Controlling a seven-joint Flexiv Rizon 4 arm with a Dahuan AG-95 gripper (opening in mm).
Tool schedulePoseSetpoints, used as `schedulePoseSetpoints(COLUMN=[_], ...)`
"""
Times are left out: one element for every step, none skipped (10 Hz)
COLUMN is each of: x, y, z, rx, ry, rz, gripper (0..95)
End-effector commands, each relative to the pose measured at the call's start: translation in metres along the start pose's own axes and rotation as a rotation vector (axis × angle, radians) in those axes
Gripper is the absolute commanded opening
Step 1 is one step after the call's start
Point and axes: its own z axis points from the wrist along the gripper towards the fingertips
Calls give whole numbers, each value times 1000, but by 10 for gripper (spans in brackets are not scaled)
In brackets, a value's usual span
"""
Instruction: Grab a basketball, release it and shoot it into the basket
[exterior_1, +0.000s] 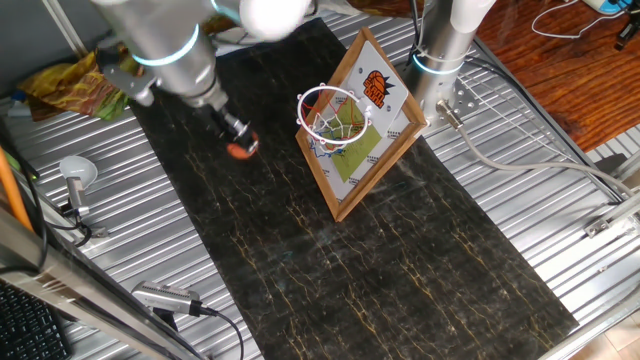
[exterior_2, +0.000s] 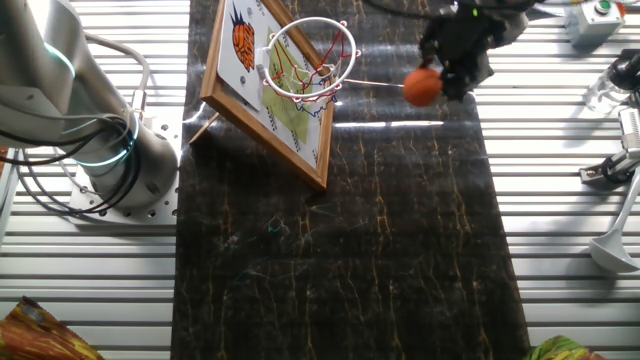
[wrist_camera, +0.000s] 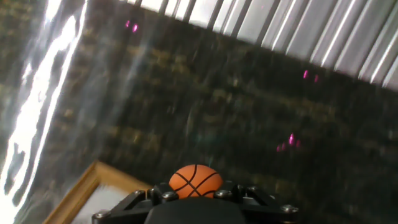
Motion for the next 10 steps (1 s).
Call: schedulePoseSetpoints(x=[35, 42, 45, 46, 45, 45, 45, 45, 45, 45], y=[-3, -5, -5, -6, -6, -6, -6, -6, -6, -6], z=[-17, -20, -20, -19, -19, -19, -19, -19, -19, -19], rx=[-40, -46, -46, -45, -45, -42, -39, -36, -36, -40], ry=[78, 95, 99, 99, 96, 91, 82, 69, 56, 47], rz=[18, 23, 26, 32, 37, 37, 35, 21, 4, -7], gripper=[0, 0, 0, 0, 0, 0, 0, 0, 0, 0])
